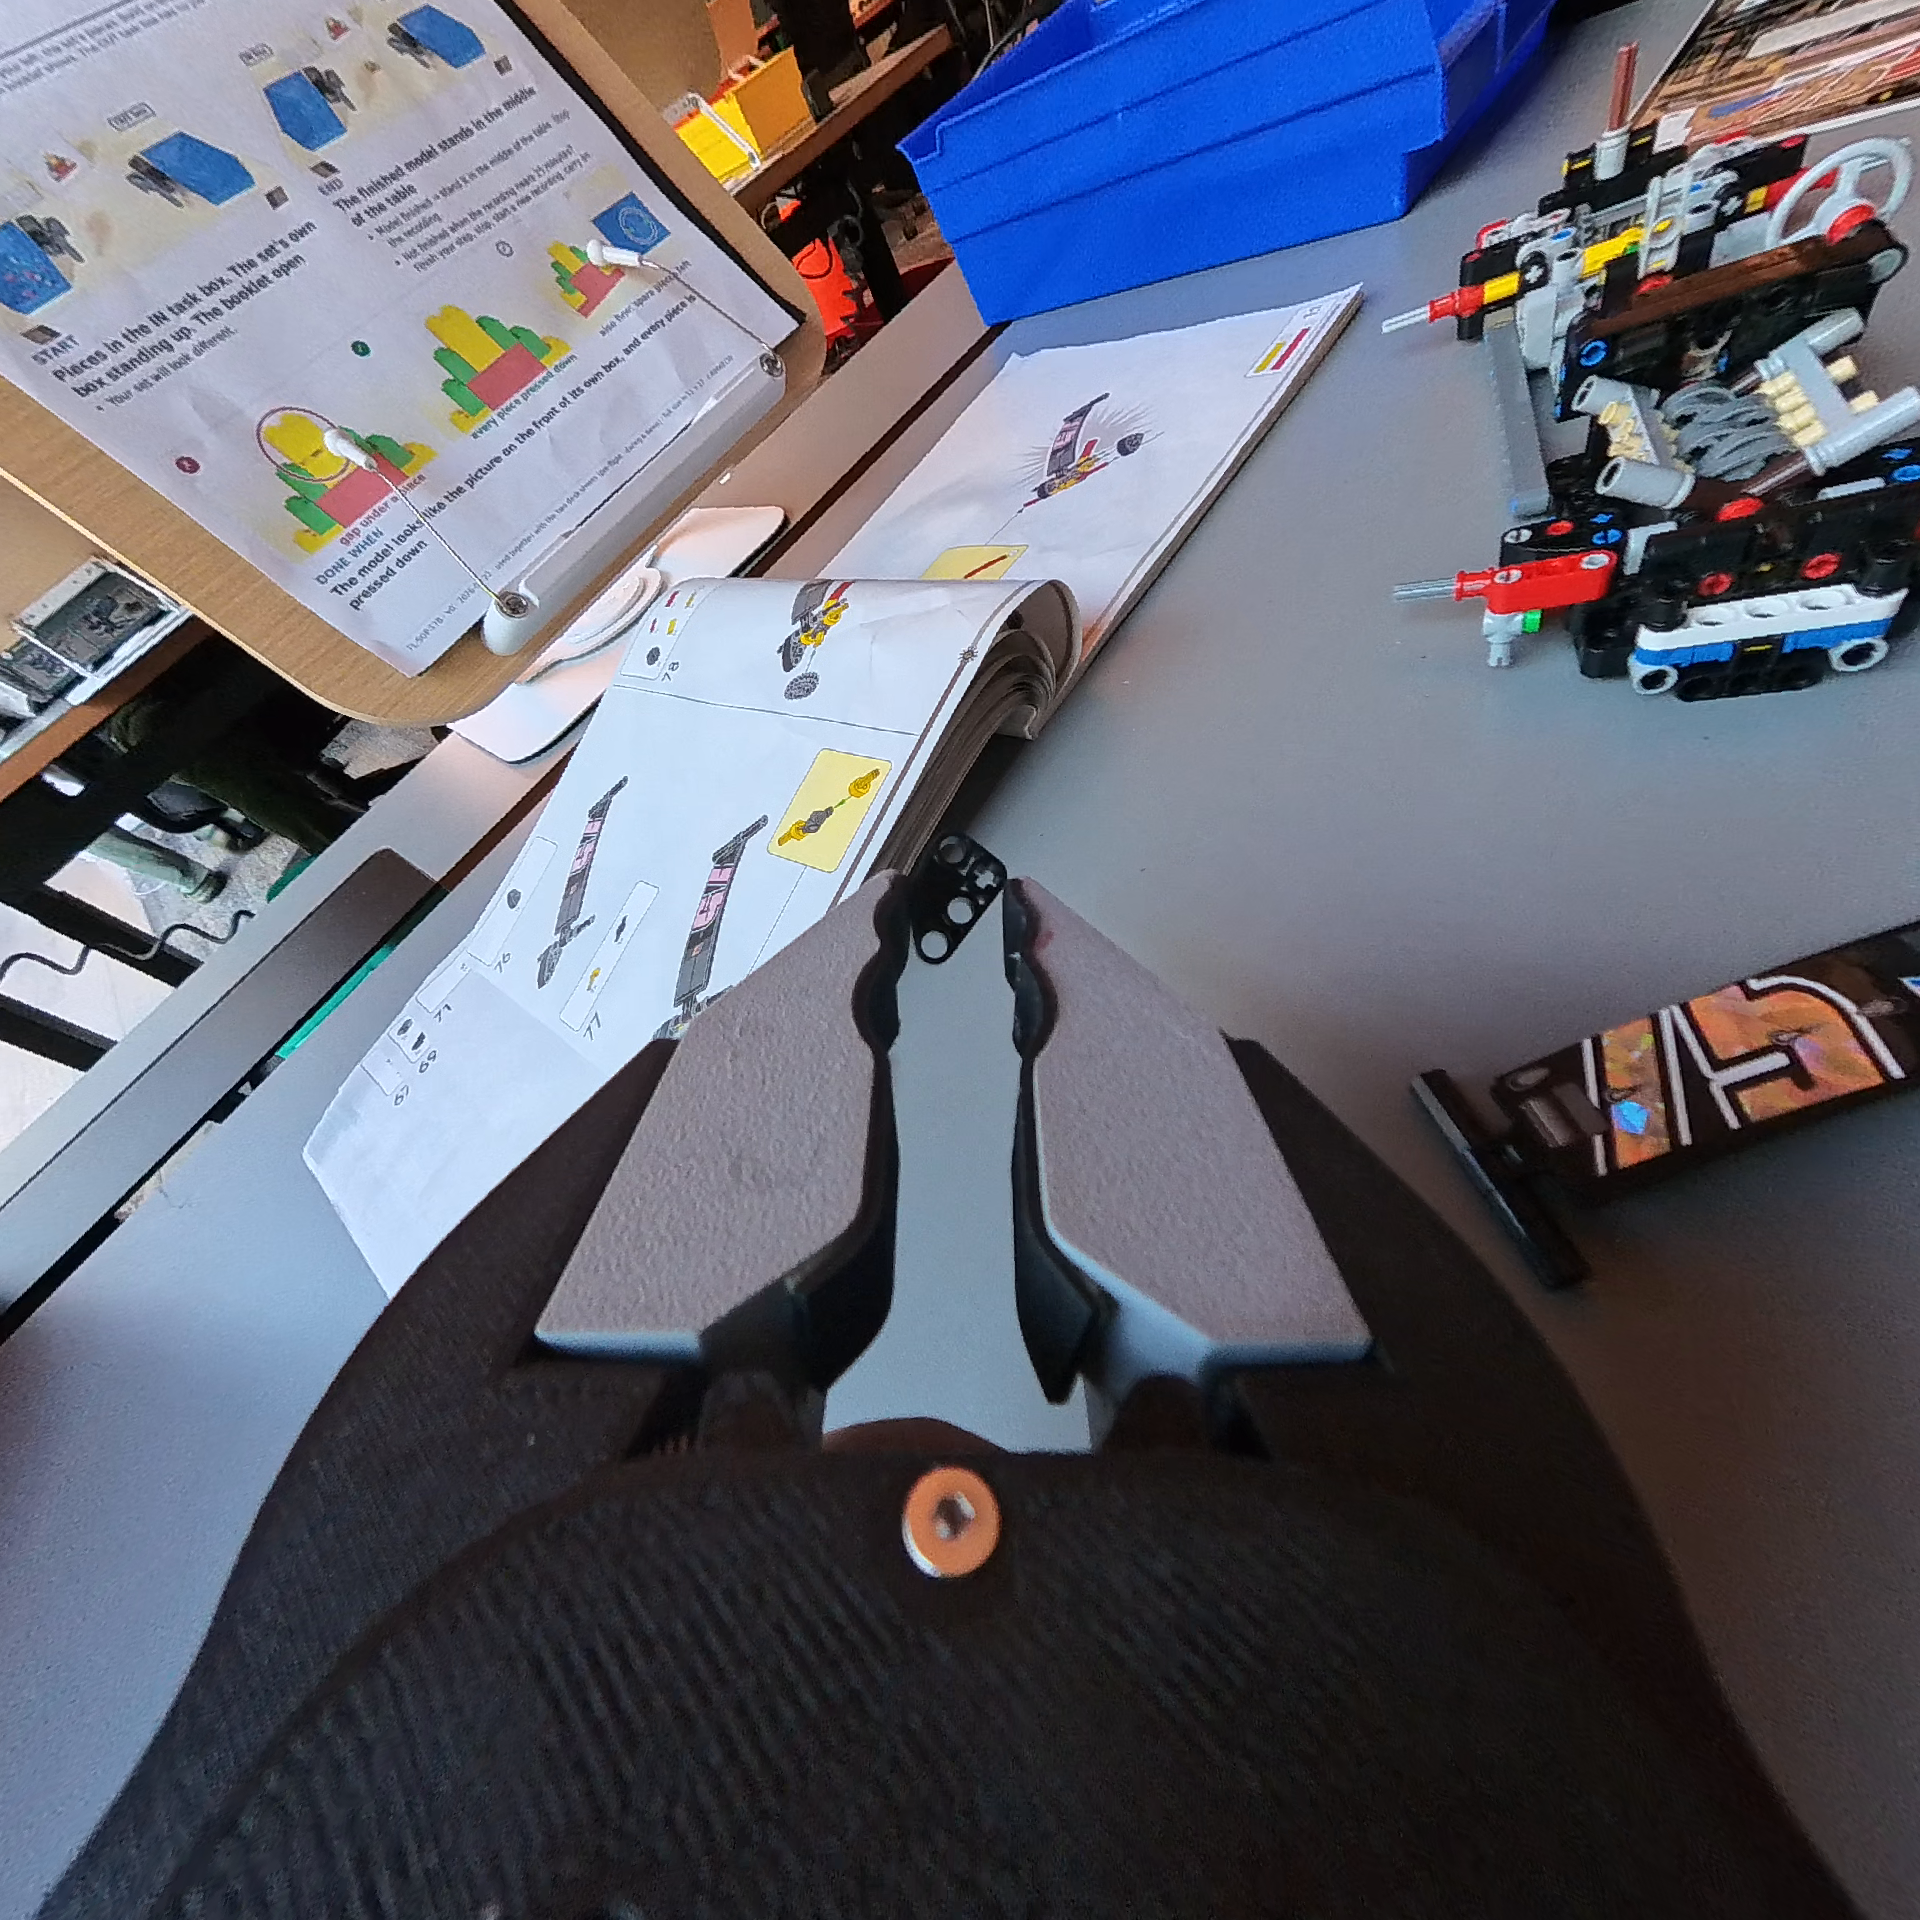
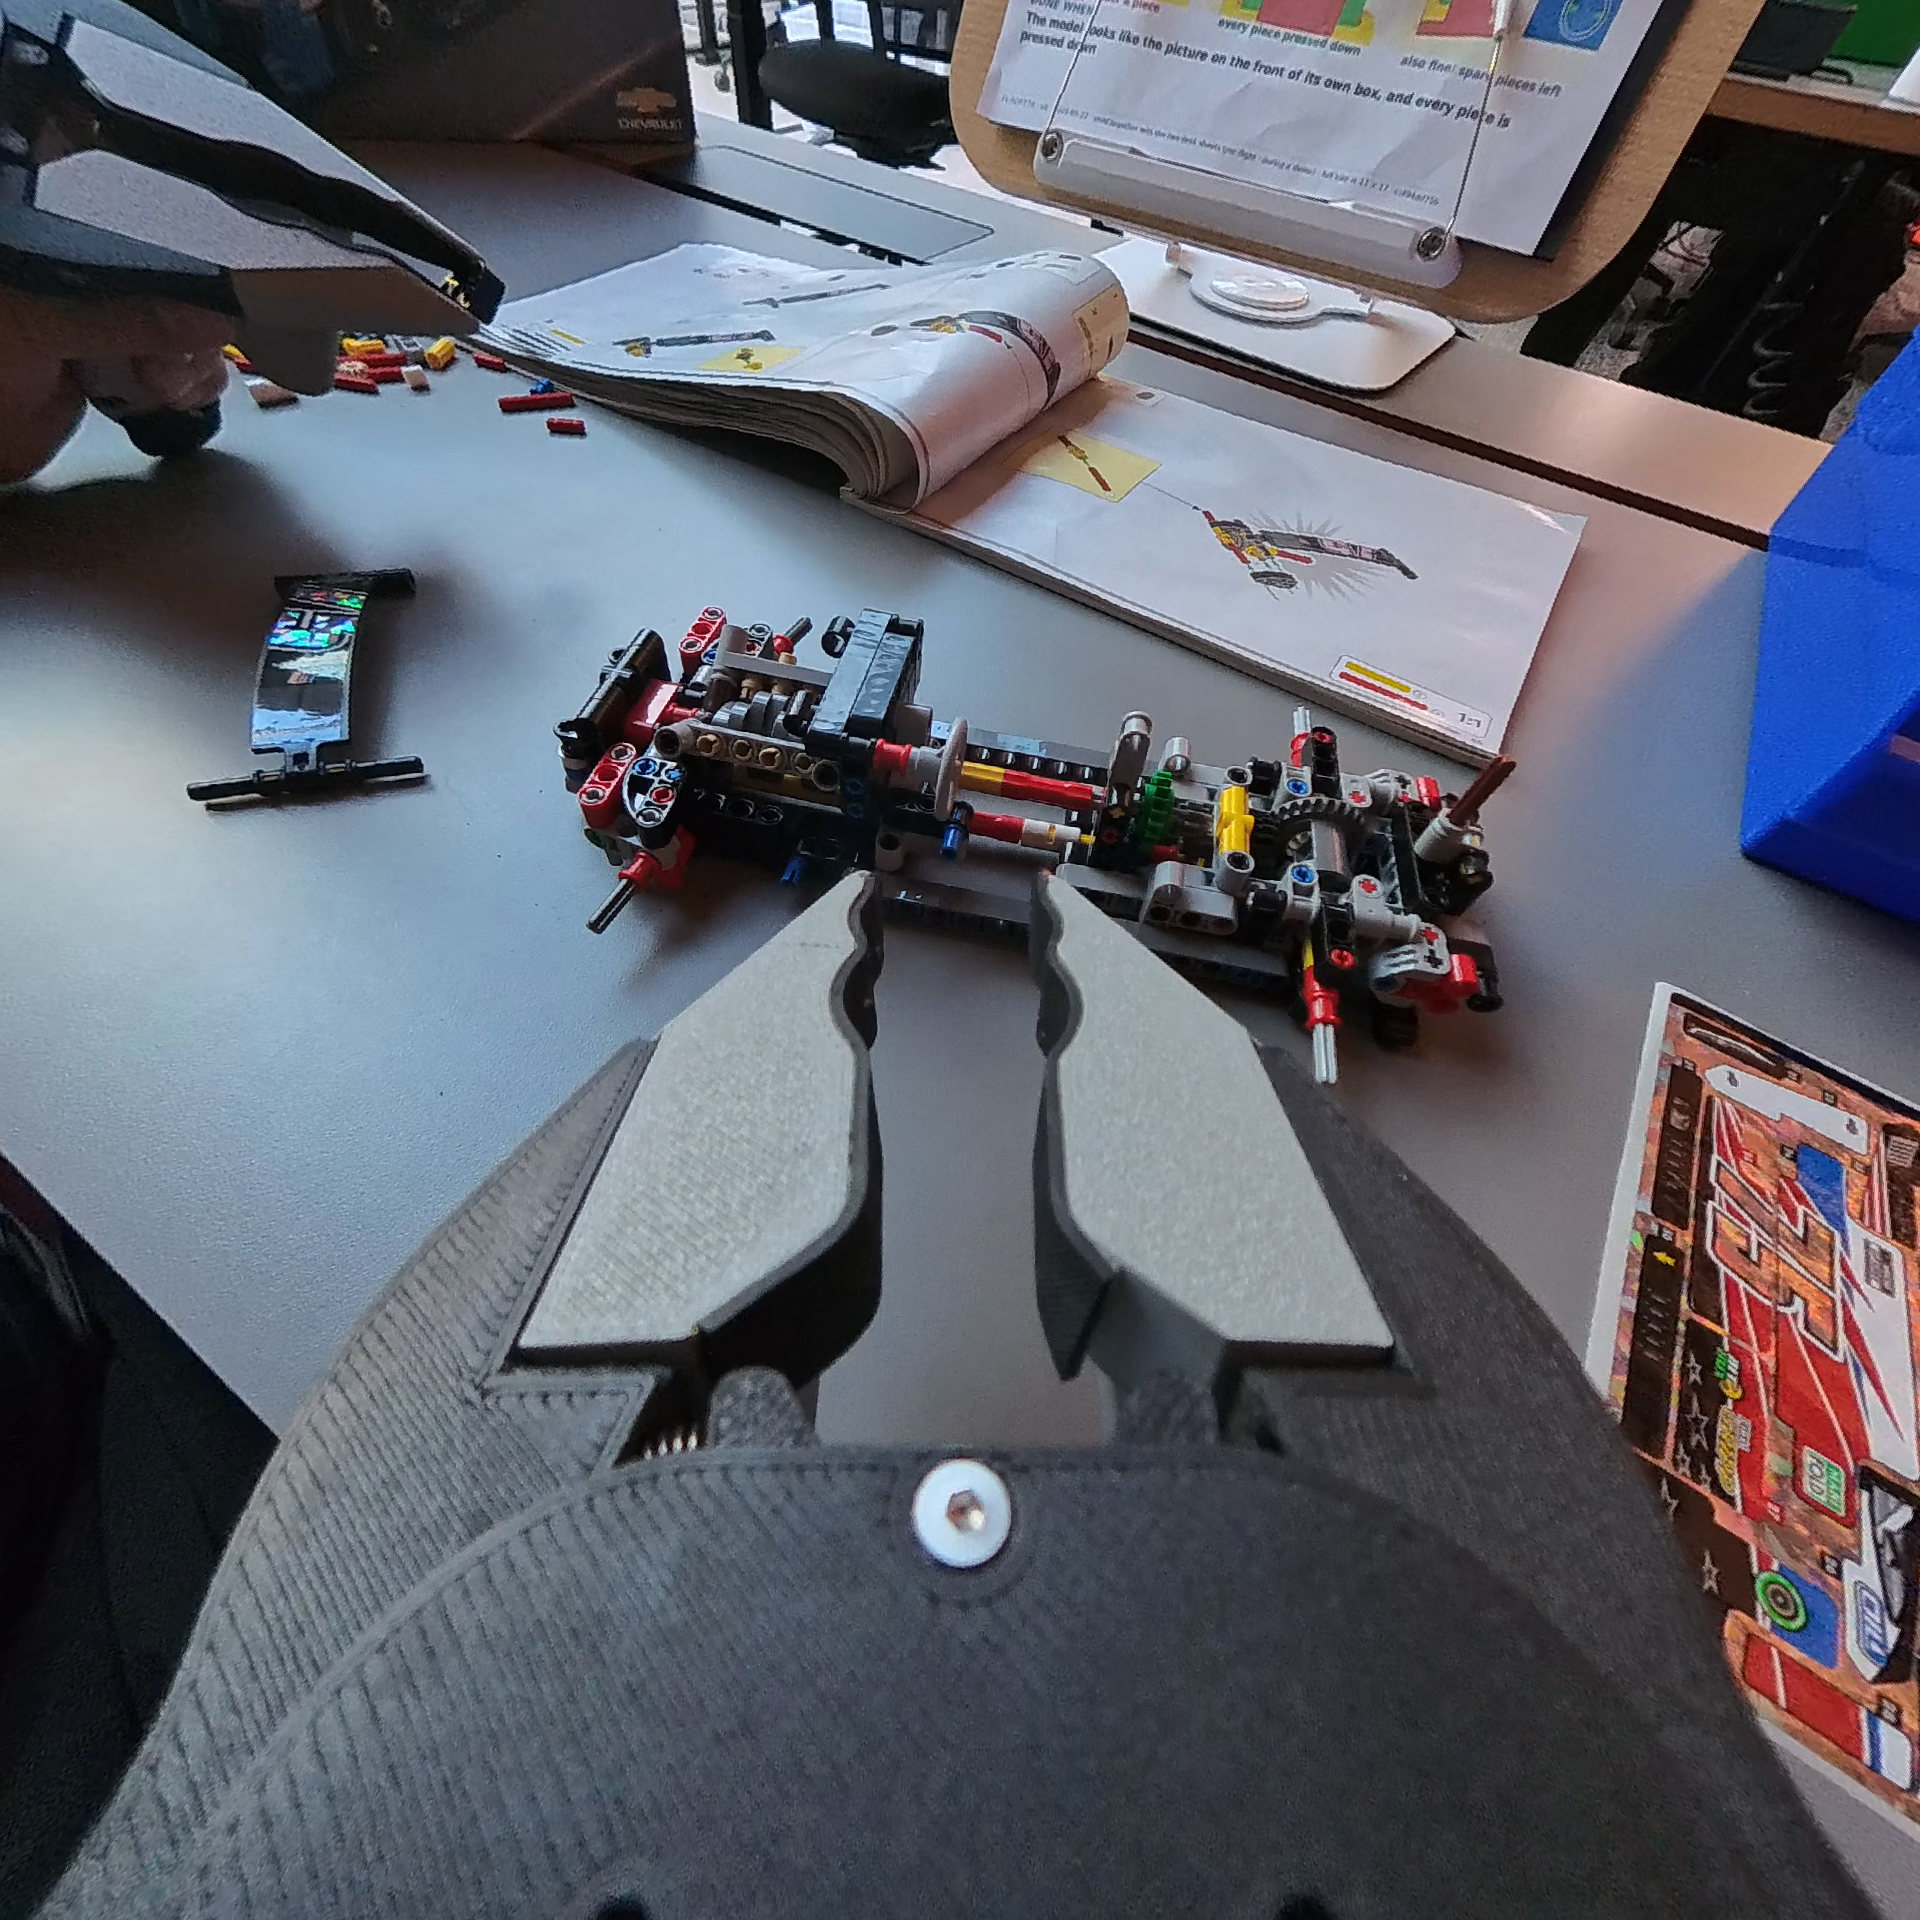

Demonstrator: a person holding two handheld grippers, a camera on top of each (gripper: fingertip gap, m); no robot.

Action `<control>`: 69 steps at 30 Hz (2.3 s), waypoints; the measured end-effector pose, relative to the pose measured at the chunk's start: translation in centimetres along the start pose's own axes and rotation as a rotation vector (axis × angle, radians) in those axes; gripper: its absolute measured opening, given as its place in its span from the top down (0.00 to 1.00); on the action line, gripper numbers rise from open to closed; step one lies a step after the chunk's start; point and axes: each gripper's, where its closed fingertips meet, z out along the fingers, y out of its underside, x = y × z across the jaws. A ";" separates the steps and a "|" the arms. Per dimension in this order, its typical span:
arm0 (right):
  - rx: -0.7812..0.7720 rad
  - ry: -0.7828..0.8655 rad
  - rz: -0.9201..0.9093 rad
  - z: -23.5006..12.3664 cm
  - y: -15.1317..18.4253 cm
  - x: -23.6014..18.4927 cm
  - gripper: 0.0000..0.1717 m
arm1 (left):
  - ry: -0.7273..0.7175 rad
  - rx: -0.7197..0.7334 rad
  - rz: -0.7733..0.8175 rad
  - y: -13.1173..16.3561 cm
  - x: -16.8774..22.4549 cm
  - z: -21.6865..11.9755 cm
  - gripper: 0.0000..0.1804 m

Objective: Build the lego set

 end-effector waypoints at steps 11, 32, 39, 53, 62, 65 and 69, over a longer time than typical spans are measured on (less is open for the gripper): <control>-0.015 0.000 -0.005 0.2 0.2 0.0 0.85 | 0.002 -0.001 0.002 0.0 0.1 0.0 0.92; -0.065 0.007 -0.040 0.7 0.8 -0.3 0.85 | 0.003 -0.002 0.007 0.0 0.1 0.0 0.92; -0.096 0.014 -0.062 1.0 1.2 -0.4 0.86 | 0.005 0.002 0.009 -0.1 0.2 0.0 0.92; -0.205 0.067 -0.158 2.0 2.6 -0.5 0.87 | 0.012 0.003 0.019 -0.2 0.4 -0.1 0.92; -0.359 0.002 -0.108 4.8 4.0 -0.9 0.93 | 0.011 0.016 0.069 -0.7 0.9 -0.4 0.92; -0.360 -0.007 -0.115 6.1 3.5 -0.8 0.95 | -0.008 0.029 0.127 -1.2 0.6 -0.9 0.92; -0.361 -0.003 -0.140 7.7 2.9 -0.6 0.98 | 0.020 0.055 0.138 -1.5 1.0 -1.9 0.92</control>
